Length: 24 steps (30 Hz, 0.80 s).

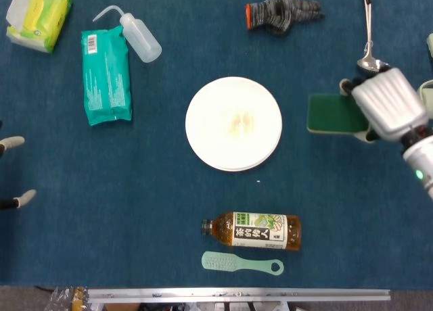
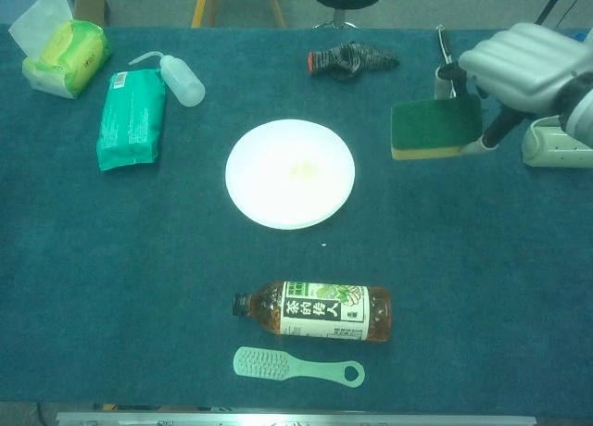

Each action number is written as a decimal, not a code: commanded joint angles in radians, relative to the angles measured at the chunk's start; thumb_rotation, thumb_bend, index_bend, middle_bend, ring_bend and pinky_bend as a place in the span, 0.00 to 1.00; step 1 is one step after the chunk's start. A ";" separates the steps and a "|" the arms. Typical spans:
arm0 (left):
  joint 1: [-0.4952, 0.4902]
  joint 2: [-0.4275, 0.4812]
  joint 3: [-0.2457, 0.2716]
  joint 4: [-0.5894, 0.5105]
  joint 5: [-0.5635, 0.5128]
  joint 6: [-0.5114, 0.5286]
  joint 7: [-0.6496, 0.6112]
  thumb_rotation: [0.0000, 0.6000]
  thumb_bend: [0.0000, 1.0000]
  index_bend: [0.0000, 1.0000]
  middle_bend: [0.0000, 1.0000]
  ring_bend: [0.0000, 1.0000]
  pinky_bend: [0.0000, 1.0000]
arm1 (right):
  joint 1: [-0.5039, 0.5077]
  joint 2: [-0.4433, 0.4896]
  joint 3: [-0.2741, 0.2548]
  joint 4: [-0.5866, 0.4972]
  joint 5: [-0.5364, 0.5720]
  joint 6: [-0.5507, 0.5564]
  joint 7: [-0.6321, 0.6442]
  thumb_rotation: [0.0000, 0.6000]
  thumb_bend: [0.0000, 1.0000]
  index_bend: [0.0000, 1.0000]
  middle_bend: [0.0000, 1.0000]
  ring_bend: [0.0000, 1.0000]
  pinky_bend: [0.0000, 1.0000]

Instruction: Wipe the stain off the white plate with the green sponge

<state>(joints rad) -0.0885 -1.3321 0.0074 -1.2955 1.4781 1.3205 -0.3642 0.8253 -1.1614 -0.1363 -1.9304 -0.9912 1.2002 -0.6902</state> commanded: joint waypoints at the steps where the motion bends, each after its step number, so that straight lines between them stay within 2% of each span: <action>1: -0.002 0.000 0.000 -0.004 0.000 0.000 0.004 1.00 0.11 0.23 0.03 0.06 0.26 | -0.036 -0.002 -0.021 0.001 -0.032 0.000 0.014 1.00 0.14 0.49 0.56 0.49 0.43; 7: -0.004 0.000 0.000 -0.009 -0.004 -0.002 0.010 1.00 0.11 0.23 0.03 0.06 0.26 | -0.084 -0.026 -0.035 0.047 -0.052 -0.042 0.050 1.00 0.14 0.49 0.56 0.49 0.43; 16: -0.003 0.000 0.003 -0.007 -0.011 -0.004 0.010 1.00 0.11 0.23 0.03 0.06 0.26 | -0.131 -0.063 -0.025 0.154 -0.048 -0.119 0.116 1.00 0.14 0.49 0.56 0.49 0.43; 24: -0.003 0.000 0.004 -0.009 -0.010 -0.001 0.010 1.00 0.11 0.23 0.03 0.06 0.26 | -0.160 -0.091 -0.019 0.226 -0.021 -0.176 0.125 1.00 0.14 0.49 0.56 0.49 0.43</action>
<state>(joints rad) -0.0912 -1.3323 0.0112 -1.3041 1.4677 1.3195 -0.3543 0.6697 -1.2481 -0.1580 -1.7118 -1.0185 1.0311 -0.5662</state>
